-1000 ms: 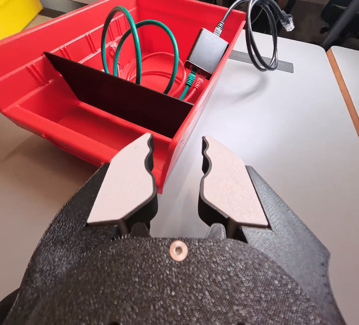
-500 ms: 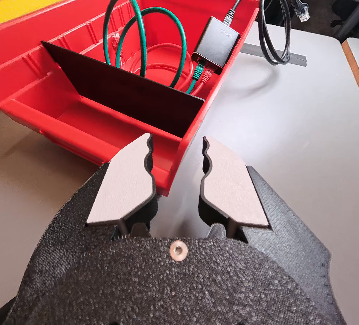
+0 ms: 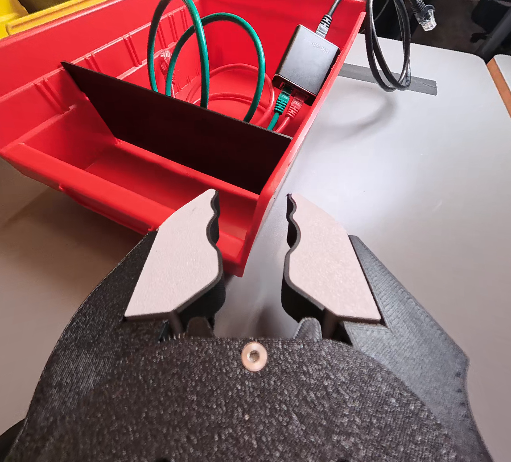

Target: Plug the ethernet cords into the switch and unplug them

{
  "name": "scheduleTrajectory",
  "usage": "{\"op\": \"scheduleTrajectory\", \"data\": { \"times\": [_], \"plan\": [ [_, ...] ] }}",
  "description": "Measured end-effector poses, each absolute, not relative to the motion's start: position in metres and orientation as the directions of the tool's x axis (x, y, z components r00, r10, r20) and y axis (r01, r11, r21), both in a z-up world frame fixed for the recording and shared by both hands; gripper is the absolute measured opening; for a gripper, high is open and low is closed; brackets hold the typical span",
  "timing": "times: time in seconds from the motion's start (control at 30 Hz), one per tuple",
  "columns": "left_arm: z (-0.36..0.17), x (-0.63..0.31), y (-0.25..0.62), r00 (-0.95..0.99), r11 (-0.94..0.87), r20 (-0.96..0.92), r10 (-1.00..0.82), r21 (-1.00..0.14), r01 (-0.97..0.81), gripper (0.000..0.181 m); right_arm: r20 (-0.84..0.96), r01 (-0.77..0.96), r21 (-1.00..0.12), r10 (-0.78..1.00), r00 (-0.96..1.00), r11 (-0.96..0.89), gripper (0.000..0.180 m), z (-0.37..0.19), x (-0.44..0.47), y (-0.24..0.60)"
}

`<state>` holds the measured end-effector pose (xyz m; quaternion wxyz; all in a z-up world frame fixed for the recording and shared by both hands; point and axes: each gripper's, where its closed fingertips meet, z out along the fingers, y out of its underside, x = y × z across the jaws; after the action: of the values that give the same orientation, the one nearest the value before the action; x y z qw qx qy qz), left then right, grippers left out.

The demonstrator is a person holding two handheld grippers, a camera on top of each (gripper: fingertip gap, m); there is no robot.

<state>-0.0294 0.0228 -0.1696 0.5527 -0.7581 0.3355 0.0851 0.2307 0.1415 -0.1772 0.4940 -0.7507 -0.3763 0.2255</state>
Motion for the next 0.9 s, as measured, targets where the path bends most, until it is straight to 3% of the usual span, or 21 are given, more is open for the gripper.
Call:
{"op": "scheduleTrajectory", "data": {
  "times": [0.1,0.3,0.43,0.53,0.77,0.9],
  "plan": [
    [-0.144,0.005,0.007,0.837,-0.124,-0.312,-0.449,-0.906,-0.404,0.043,0.032,0.336,-0.913,0.783,0.621,-0.23,0.044,-0.177,0.23,0.142],
    [-0.136,0.068,0.0,0.856,-0.191,-0.021,-0.516,-0.972,-0.138,0.053,0.013,0.296,-0.928,0.776,0.631,-0.225,0.037,-0.172,0.226,0.144],
    [-0.147,0.082,0.017,0.885,-0.216,-0.014,-0.466,-0.968,-0.129,0.058,-0.002,0.264,-0.936,0.752,0.659,-0.233,0.015,-0.167,0.229,0.147],
    [-0.162,0.086,0.03,0.908,-0.263,0.013,-0.419,-0.959,-0.108,0.059,0.064,0.314,-0.927,0.737,0.672,-0.206,0.014,-0.167,0.227,0.144],
    [-0.158,0.066,0.057,0.981,-0.246,0.06,-0.186,-0.969,0.013,0.028,0.107,0.345,-0.92,0.727,0.678,-0.186,0.013,-0.167,0.224,0.138],
    [-0.156,0.06,0.063,0.986,-0.242,0.053,-0.158,-0.97,0.014,0.023,0.121,0.352,-0.92,0.735,0.668,-0.169,0.014,-0.166,0.223,0.135]
  ]
}}
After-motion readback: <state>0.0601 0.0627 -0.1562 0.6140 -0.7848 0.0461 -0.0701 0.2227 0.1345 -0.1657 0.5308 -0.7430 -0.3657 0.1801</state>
